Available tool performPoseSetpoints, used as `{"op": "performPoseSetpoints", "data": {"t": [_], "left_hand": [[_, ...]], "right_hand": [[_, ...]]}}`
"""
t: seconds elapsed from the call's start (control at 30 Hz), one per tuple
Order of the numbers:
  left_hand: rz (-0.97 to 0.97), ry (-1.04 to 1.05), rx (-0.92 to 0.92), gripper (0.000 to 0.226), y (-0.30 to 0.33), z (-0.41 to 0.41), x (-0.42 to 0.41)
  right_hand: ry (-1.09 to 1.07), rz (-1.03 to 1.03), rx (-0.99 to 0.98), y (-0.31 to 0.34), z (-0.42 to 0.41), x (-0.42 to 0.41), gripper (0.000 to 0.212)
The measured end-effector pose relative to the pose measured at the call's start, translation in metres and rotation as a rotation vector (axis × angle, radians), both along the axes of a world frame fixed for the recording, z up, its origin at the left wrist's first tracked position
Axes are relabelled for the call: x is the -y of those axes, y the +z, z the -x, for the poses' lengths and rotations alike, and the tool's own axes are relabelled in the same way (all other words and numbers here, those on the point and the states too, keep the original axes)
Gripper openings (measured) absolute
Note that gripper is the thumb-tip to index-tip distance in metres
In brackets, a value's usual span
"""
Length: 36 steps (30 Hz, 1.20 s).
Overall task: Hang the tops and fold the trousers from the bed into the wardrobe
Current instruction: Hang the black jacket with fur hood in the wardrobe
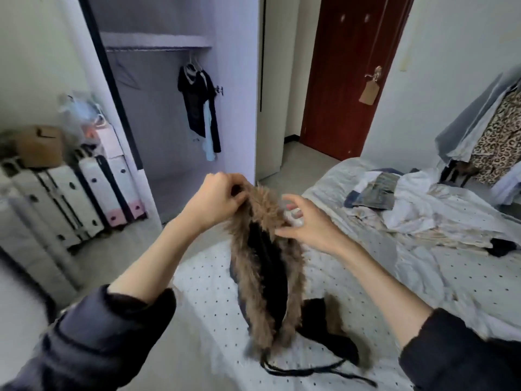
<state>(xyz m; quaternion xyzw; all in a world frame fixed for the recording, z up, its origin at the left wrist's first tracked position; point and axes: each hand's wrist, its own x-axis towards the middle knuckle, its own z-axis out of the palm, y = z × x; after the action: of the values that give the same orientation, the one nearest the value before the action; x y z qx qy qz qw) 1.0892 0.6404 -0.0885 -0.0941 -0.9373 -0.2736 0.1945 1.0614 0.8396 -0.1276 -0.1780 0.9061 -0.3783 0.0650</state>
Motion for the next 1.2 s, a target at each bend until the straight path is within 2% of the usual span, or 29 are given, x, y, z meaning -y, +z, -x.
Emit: {"op": "performPoseSetpoints", "data": {"t": [0.07,0.17,0.33,0.4,0.5,0.53,0.6,0.7,0.77,0.9,1.0,1.1,1.2], "left_hand": [[0.057,-0.004,-0.015,0.016,-0.002,0.003,0.024],[0.053,0.082,-0.033,0.012,-0.002,0.011,0.069],[-0.018,0.209,-0.053,0.012,-0.007,0.052,0.159],[-0.078,0.235,-0.018,0.011,-0.013,0.066,0.184],[-0.076,0.317,0.095,0.029,-0.024,0.088,0.221],[-0.066,0.360,0.110,0.028,-0.027,0.096,0.232],[-0.072,0.453,0.078,0.008,-0.028,0.118,0.265],[-0.037,0.541,0.047,0.003,-0.016,0.147,0.306],[-0.010,0.563,0.043,0.010,-0.009,0.175,0.337],[-0.014,0.530,0.053,0.020,-0.004,0.237,0.390],[-0.008,0.451,0.065,0.022,-0.009,0.289,0.428],[-0.003,0.335,0.145,0.023,-0.018,0.334,0.464],[0.050,0.213,0.231,0.022,-0.023,0.376,0.492]], "right_hand": [[0.144,0.093,0.044,-0.007,0.002,0.047,0.047],[0.131,0.155,-0.067,-0.009,0.022,0.107,0.025],[0.177,0.105,-0.330,0.001,0.091,0.201,0.020],[0.212,0.141,-0.356,0.013,0.117,0.230,0.014],[0.279,0.178,-0.352,0.035,0.157,0.274,0.013],[0.305,0.172,-0.352,0.041,0.169,0.286,0.014],[0.341,0.159,-0.374,0.049,0.199,0.315,0.015],[0.277,0.095,-0.441,0.055,0.238,0.339,0.016],[0.218,0.018,-0.509,0.058,0.271,0.360,0.017],[0.187,-0.232,-0.703,0.052,0.326,0.403,0.012],[0.145,-0.320,-0.724,0.044,0.362,0.433,0.011],[0.092,-0.346,-0.665,0.038,0.400,0.464,0.015],[0.016,-0.241,-0.492,0.037,0.441,0.498,0.024]]}}
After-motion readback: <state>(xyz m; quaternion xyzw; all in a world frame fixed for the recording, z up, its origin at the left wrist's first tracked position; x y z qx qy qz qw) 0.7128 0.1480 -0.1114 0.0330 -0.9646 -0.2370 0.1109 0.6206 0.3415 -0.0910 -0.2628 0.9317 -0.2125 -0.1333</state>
